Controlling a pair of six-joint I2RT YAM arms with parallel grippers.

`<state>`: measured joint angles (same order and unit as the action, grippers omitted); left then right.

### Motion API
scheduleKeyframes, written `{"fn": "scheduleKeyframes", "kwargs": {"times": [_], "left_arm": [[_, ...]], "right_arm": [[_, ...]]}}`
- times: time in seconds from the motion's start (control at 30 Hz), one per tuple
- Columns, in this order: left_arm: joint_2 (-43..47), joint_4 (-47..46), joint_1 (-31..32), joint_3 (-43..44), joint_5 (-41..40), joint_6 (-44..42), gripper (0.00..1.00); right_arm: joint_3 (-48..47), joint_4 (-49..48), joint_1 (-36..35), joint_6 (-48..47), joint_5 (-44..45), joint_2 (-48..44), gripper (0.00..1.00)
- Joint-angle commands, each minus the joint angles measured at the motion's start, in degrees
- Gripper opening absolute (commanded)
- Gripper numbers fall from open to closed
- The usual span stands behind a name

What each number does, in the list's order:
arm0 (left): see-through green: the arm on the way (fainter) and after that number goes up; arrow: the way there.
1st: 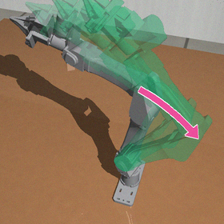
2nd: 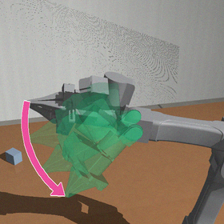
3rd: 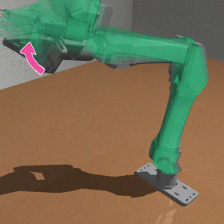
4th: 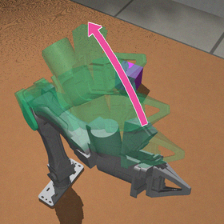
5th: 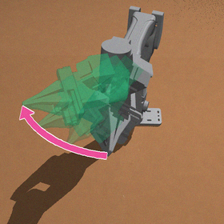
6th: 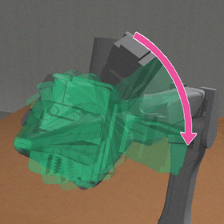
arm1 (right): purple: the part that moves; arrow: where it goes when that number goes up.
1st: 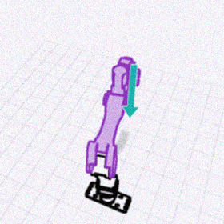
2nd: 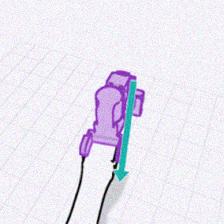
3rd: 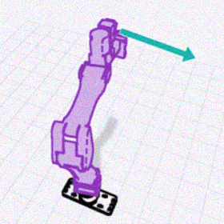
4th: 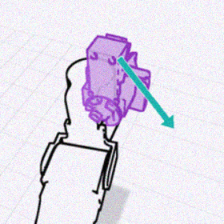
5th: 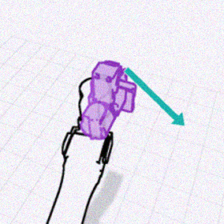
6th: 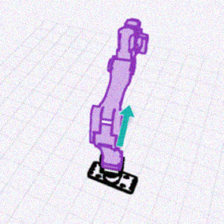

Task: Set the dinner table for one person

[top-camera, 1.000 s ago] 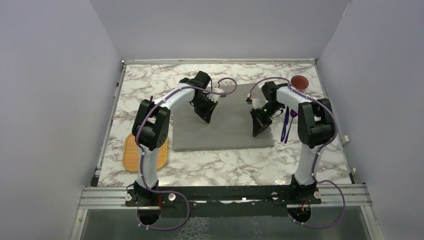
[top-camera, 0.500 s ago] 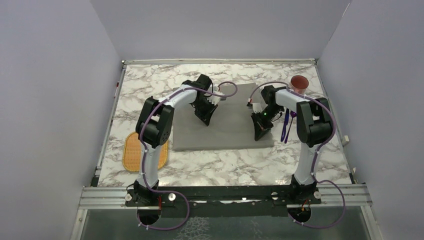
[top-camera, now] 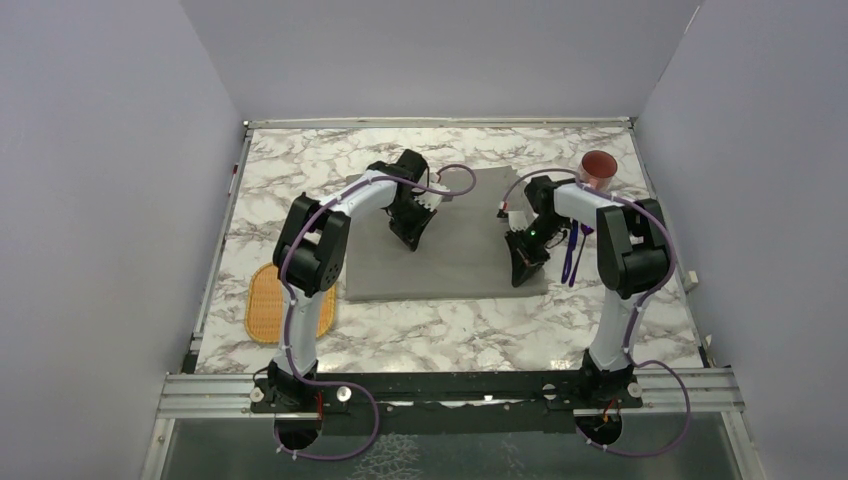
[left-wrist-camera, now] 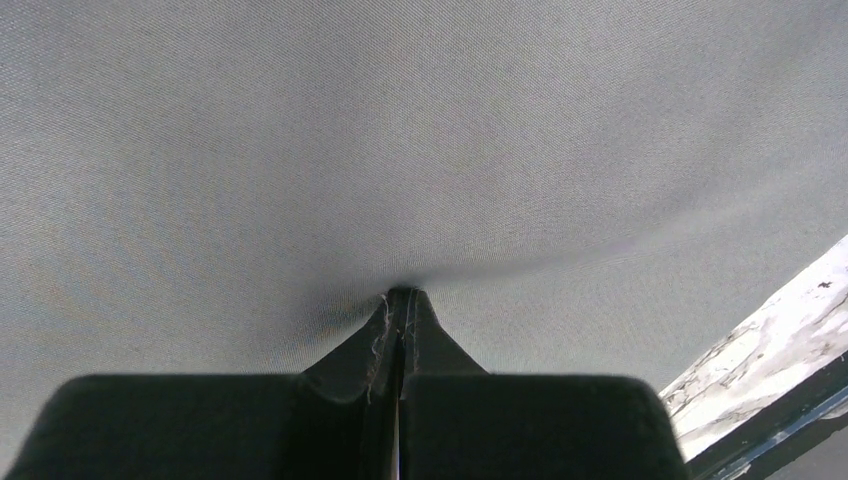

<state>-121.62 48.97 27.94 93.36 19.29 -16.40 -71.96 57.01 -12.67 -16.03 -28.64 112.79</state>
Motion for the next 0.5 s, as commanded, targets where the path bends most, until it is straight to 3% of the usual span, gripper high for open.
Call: {"fn": "scheduleKeyframes", "kwargs": {"times": [0.0, 0.47], "left_arm": [[1.0, 0.5, -0.4, 1.3, -3.5, -3.3, 0.0], [0.9, 2.8, -0.3, 9.3, 13.8, -3.1, 0.0]], "right_arm": [[2.1, -1.7, 0.0, -0.7, 6.1, 0.4, 0.0], [2.1, -2.3, 0.0, -0.3, 6.1, 1.8, 0.01]]}}
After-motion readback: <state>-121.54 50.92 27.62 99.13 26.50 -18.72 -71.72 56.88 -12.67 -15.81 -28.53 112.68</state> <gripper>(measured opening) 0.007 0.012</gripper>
